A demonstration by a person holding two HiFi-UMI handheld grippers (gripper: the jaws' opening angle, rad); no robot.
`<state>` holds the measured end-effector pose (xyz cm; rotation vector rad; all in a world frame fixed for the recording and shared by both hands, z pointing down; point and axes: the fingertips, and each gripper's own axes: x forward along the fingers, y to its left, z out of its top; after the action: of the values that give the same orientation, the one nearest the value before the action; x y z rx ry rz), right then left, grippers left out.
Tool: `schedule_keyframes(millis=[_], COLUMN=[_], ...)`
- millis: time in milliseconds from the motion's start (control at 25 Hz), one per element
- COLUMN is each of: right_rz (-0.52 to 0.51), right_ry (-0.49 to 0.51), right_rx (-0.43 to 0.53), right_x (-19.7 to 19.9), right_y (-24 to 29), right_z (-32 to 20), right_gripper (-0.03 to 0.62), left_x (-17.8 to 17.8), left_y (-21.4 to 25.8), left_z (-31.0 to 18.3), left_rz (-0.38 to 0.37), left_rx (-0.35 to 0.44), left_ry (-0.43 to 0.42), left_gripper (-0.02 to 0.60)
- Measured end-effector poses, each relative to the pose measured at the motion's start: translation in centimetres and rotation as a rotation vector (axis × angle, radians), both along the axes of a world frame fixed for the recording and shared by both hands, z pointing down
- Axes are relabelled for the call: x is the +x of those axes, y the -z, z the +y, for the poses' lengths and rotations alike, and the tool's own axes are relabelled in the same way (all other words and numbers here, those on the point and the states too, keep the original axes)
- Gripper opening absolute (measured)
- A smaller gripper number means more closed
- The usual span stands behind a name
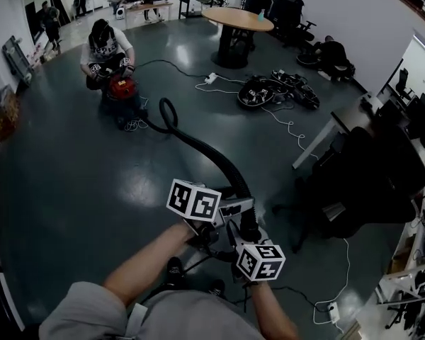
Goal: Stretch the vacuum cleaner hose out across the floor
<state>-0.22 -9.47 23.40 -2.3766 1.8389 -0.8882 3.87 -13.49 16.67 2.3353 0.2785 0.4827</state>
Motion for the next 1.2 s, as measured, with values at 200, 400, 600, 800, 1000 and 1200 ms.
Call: schedule_keyframes(millis=[200, 400, 600, 800, 1000, 1200], right_rz=[-0.062, -0.134, -0.213, -0.242, -0.301, -0.239], right_ry=[-0.044, -0.046, -0.023, -0.039, -0.029, -0.101], right_rx=[0.006, 0.042, 0.043, -0.001, -0.088, -0.088], right_x=[2.2, 1.1, -0.4, -3.7, -8.1, -9.5], right_y=[-1.7, -2.1, -2.8, -3.7, -5.6, -5.4], right_z=[5.8, 10.0, 13.5, 16.5, 18.6, 20.7], right_gripper=[0.176, 0.178, 0.178, 0.178, 0.178, 0.182], left_x=[4.2, 5.3, 5.5, 3.1, -0.9, -3.0], left_y=[-2.0, -2.9, -4.2, -5.3, -6.4, -6.5], left_z=[6.5, 12.0, 16.7, 21.1, 23.8, 25.4], left_rz=[-0.075, -0.12, -0.164, -0.176, -0.178, -0.156], left_rx=[0.062, 0.139, 0.165, 0.095, 0.122, 0.076], left_ry=[-0.035, -0.105, -0.196, -0.31, -0.346, -0.317], left_gripper=[0.324, 0.324, 0.321, 0.304, 0.279, 0.265])
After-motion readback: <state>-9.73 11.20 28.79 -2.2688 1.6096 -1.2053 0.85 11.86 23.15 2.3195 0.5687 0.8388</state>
